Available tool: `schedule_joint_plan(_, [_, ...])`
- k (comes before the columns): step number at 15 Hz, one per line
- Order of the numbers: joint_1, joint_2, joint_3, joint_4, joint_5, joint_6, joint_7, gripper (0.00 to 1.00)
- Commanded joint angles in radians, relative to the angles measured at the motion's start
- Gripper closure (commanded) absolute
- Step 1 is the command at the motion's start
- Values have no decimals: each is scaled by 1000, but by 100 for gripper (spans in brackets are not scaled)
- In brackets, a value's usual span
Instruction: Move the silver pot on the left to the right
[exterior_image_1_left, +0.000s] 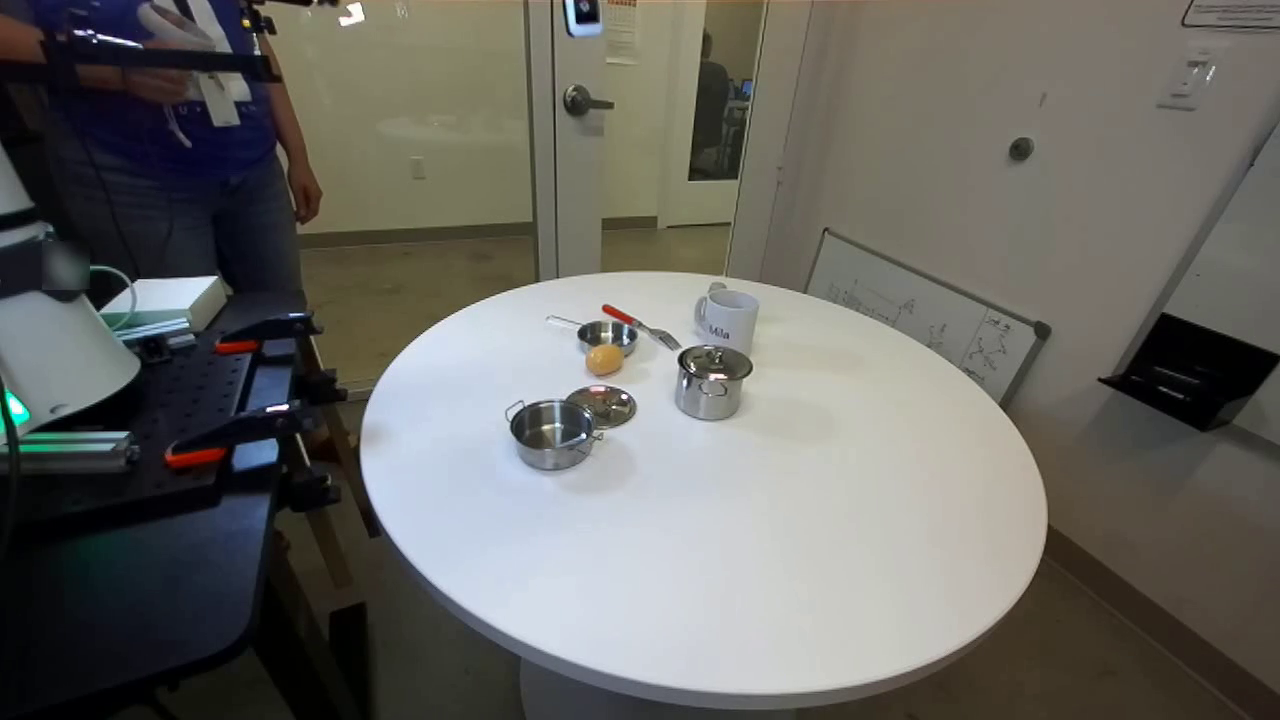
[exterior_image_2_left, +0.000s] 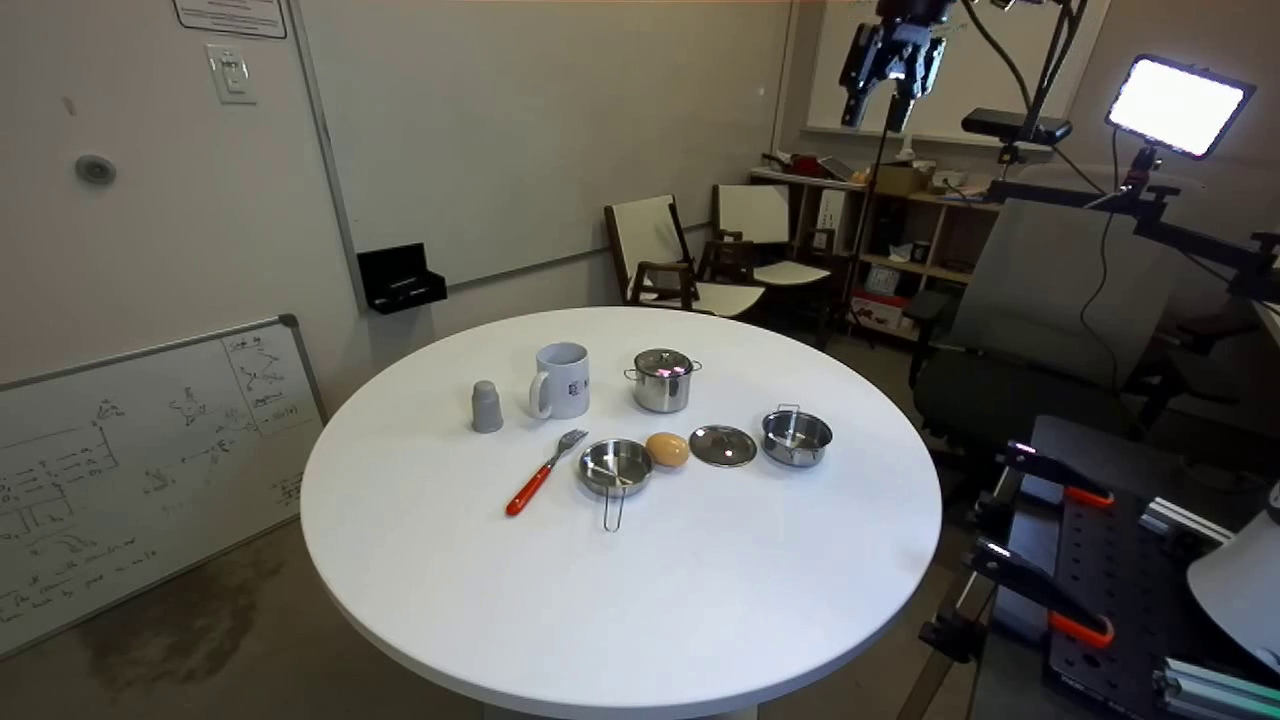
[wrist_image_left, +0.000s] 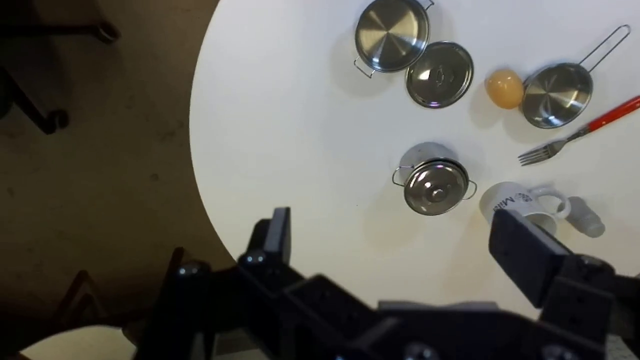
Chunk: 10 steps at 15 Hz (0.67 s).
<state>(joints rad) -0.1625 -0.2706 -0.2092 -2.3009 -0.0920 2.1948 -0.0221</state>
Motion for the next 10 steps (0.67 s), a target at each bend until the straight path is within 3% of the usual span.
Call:
schedule_joint_plan(1, [-41, 120, 25, -15, -57, 135, 152, 0])
schedule_joint_plan(5, [-49, 248, 18, -12, -89, 187, 268, 0])
schedule_joint_plan(10, [-31, 340, 14, -18, -13, 129, 220, 0])
